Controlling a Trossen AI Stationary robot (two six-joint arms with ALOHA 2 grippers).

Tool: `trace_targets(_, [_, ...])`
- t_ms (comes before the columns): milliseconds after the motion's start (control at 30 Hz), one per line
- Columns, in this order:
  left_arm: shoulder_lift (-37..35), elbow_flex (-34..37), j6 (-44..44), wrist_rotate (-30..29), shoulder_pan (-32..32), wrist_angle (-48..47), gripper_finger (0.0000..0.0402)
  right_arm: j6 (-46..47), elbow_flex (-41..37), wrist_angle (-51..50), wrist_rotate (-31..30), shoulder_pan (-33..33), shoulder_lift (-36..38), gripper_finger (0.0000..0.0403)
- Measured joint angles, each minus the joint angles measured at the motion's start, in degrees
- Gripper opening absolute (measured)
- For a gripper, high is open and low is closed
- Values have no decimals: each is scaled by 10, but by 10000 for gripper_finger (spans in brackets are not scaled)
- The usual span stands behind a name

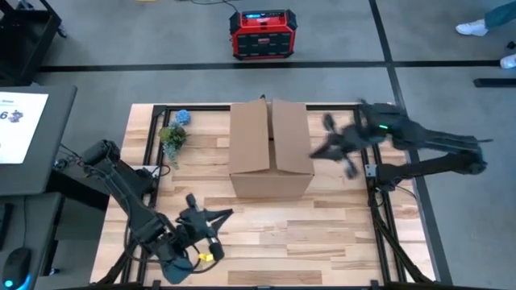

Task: Wrap mug
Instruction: Return to Home Position

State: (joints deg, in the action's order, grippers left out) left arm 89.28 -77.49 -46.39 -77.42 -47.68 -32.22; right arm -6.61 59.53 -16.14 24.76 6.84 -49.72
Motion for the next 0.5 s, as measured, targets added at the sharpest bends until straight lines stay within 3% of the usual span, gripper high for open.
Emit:
trace_targets(100, [-8, 0, 0, -4, 24, -9, 0, 36, -43, -27, -18, -36, 87, 0])
trace_targets(200, [-11, 0, 29, 59, 59, -5, 0, 76, -109, -26, -58, -74, 167, 0])
trace_targets(367, [-35, 1, 145, 150, 114, 46, 0, 116, -245, 20, -128, -127, 279, 0])
trace_targets(500, [-88, 1, 218, 164, 125, 63, 0, 140, -335, 60, -134, -145, 343, 0])
